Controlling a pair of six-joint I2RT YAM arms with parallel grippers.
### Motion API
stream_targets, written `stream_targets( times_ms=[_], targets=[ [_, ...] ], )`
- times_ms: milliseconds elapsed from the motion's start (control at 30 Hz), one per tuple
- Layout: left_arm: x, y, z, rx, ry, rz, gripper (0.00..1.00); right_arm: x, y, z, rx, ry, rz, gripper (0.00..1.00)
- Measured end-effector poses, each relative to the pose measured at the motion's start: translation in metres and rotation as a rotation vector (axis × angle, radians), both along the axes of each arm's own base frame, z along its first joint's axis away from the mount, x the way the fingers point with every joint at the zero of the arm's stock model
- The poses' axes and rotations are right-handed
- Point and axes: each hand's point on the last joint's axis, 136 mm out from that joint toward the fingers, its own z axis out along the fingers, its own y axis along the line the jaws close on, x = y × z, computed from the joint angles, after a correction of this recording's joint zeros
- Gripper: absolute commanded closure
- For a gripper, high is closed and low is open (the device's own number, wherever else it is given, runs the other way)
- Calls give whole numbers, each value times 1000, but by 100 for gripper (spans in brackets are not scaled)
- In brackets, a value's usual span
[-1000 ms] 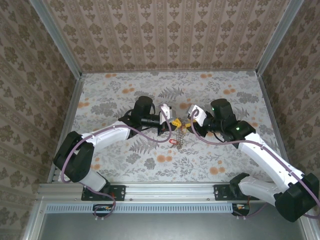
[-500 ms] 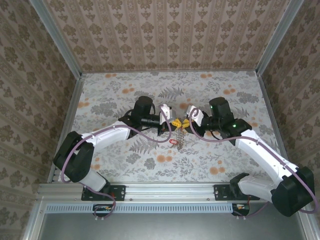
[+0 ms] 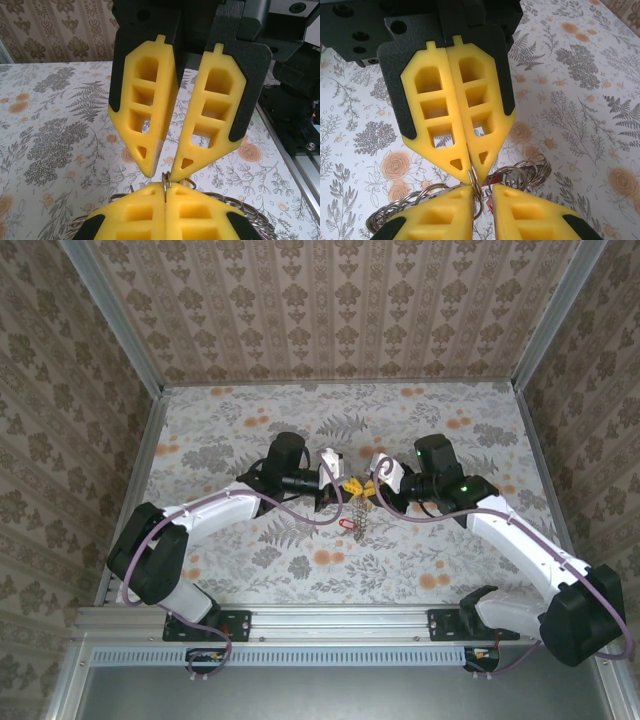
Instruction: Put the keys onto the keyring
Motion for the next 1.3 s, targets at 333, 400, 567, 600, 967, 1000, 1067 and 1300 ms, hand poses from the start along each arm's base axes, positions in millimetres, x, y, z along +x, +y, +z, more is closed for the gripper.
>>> stream_targets(
  times_ms=[333, 400, 567, 600, 967, 1000, 1067, 1300],
  targets=[
    [1, 2, -2, 9, 9, 6, 100, 0, 2, -8, -4, 23, 19, 95],
    [1, 2, -3, 12, 12, 6, 100, 0, 2, -8, -6, 22, 21, 100],
    [0, 3, -4, 19, 10, 2, 98, -2, 2, -9, -15, 25, 32, 100],
    [0, 3, -4, 21, 6, 0, 95, -2, 2, -9, -18, 26, 34, 100],
    [-1, 4, 1, 84, -50, -26, 84, -4, -3, -4, -57, 34, 32, 100],
    [-1, 4, 2, 88, -53, -28, 84, -4, -3, -5, -61, 37, 33, 100],
    [-2, 4, 1, 96, -55, -32, 84, -5, -4, -4, -70, 43, 31, 100],
    [-5, 2, 2, 103, -65, -44, 82, -7, -3, -1, -87, 48, 33, 100]
  ],
)
